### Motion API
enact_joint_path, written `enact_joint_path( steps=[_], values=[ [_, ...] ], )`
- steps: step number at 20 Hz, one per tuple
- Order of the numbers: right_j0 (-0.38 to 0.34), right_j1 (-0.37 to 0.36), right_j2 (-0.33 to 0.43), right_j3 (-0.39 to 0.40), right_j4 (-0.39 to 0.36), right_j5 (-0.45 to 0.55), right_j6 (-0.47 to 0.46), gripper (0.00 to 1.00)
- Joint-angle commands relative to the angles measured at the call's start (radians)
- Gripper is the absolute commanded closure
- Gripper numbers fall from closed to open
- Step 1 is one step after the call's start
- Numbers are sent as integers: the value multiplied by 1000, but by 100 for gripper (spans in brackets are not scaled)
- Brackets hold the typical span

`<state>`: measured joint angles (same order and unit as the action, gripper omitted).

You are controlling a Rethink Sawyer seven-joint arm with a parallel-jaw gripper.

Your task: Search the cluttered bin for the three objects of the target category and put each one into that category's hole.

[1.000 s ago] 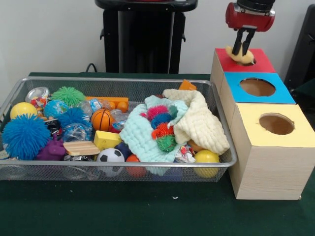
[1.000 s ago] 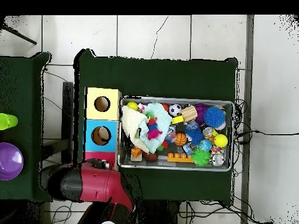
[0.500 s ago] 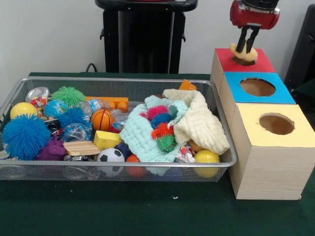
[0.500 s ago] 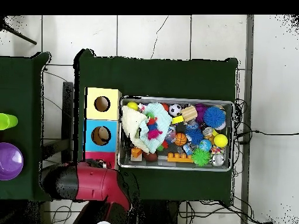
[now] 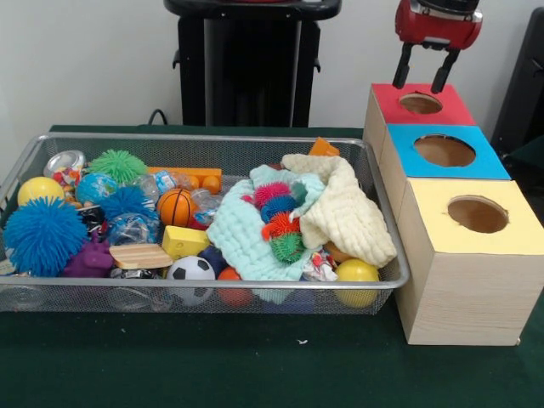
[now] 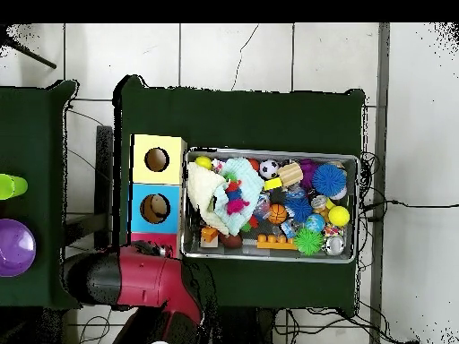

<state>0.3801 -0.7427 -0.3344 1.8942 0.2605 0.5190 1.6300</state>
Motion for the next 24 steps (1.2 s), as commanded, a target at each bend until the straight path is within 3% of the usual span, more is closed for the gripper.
enact_joint_path(
  steps=[1, 10, 13, 20, 24],
  values=[
    [-6, 48, 11, -44, 4, 70, 246, 0],
    [-12, 43, 8, -64, -17, 104, 215, 0],
    [-39, 31, 16, -91, -38, 134, 163, 0],
    [-179, -28, 54, -138, -90, 177, 5, 0],
    [-289, -51, 124, -107, -72, 113, -27, 0]
  ],
)
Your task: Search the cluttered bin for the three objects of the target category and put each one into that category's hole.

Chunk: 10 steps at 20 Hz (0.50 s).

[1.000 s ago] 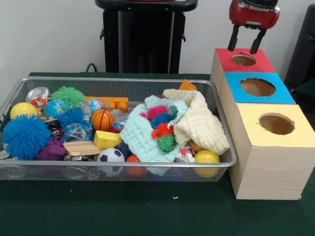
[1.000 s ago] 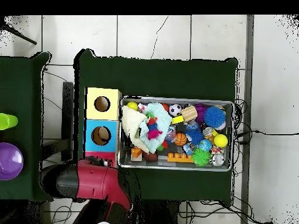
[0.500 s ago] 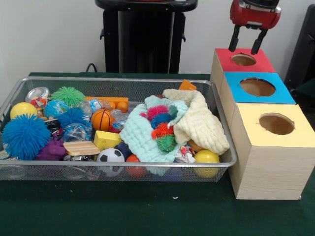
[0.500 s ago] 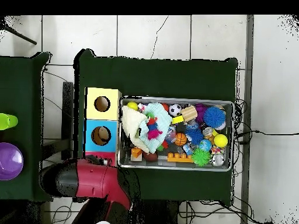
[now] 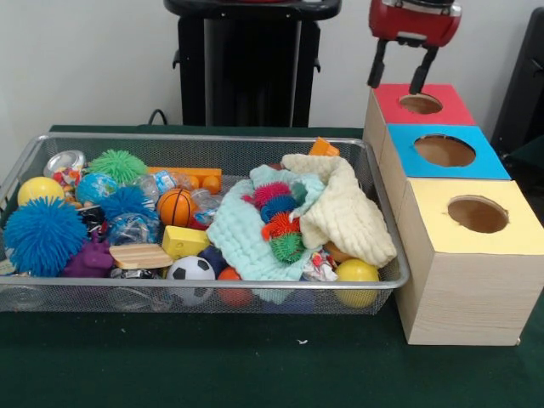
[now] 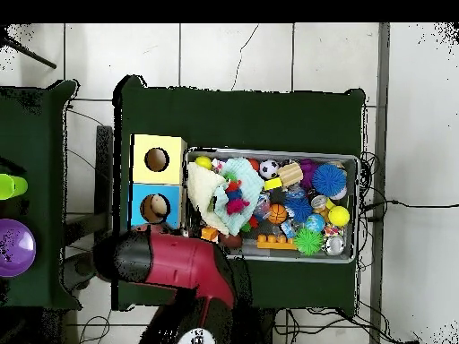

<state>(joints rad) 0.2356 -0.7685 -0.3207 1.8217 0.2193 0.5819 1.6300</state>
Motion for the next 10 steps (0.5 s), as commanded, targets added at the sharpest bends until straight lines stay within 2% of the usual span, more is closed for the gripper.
enact_joint_path(
  steps=[1, 5, 8, 10],
  values=[
    [-171, -28, 126, -22, -23, 11, -21, 0],
    [-263, -12, 188, -3, -62, -65, -71, 0],
    [-309, 2, 223, 9, -106, -151, -71, 0],
    [-285, 34, 178, -21, -152, -192, -9, 0]
  ],
)
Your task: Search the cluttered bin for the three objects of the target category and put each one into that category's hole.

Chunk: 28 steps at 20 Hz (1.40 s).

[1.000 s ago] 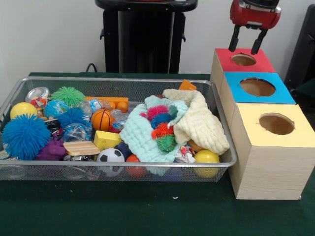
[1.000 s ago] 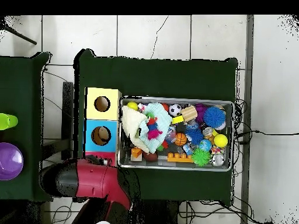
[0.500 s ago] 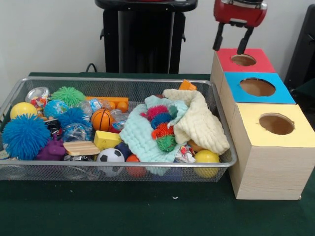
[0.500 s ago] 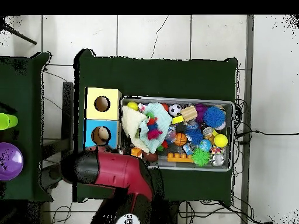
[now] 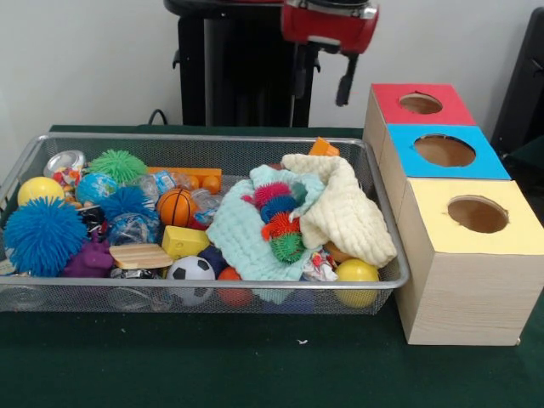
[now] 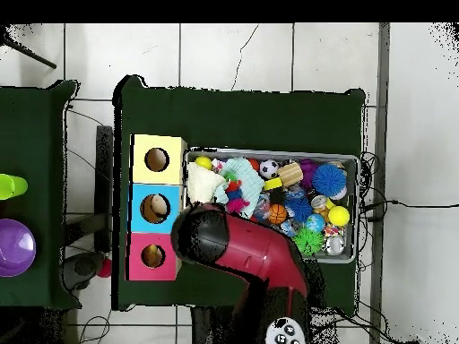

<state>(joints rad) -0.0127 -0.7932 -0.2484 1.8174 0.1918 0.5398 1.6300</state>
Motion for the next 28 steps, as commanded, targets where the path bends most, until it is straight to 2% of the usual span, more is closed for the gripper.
enact_joint_path(
  steps=[1, 6, 12, 17, 20, 28],
  values=[
    [-34, 70, 96, -18, -140, -163, 7, 0],
    [-77, 107, 137, 57, -152, -262, 72, 0],
    [-119, 102, 184, 95, -113, -246, 114, 0],
    [-169, 76, 248, 136, -38, -198, 164, 0],
    [-197, 69, 288, 170, -13, -225, 184, 0],
    [-218, 67, 325, 191, 9, -239, 189, 0]
  ],
)
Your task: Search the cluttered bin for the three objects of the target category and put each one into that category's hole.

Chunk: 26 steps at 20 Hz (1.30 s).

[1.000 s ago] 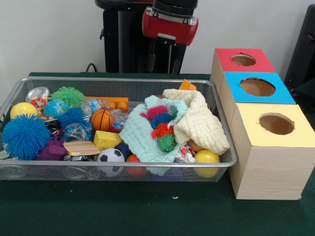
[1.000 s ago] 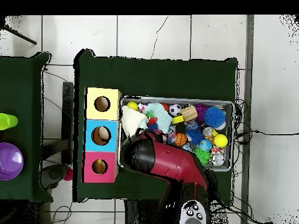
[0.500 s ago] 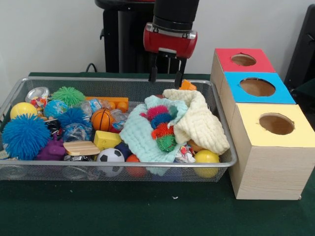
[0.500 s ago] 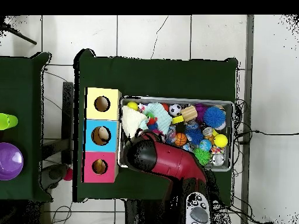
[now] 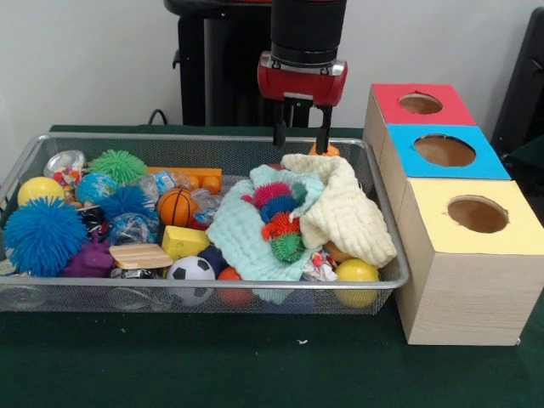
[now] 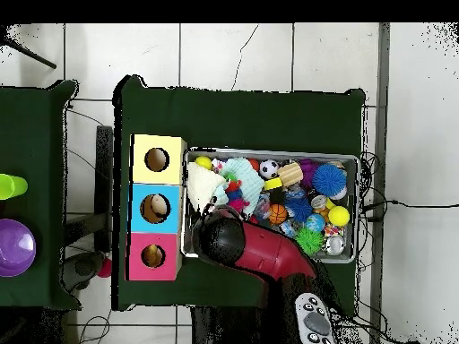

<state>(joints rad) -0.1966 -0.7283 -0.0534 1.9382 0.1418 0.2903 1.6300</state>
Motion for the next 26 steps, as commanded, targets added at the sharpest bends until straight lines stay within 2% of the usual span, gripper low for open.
enact_joint_path(
  steps=[1, 7, 14, 20, 26],
  values=[
    [-37, 2, 135, 72, 62, 9, 190, 0],
    [-68, -9, 194, 101, 103, -16, 206, 0],
    [-50, 1, 182, 83, 75, -44, 192, 0],
    [16, 51, 81, -15, -60, -103, 100, 0],
    [52, 72, 40, -76, -143, -127, 69, 0]
  ],
)
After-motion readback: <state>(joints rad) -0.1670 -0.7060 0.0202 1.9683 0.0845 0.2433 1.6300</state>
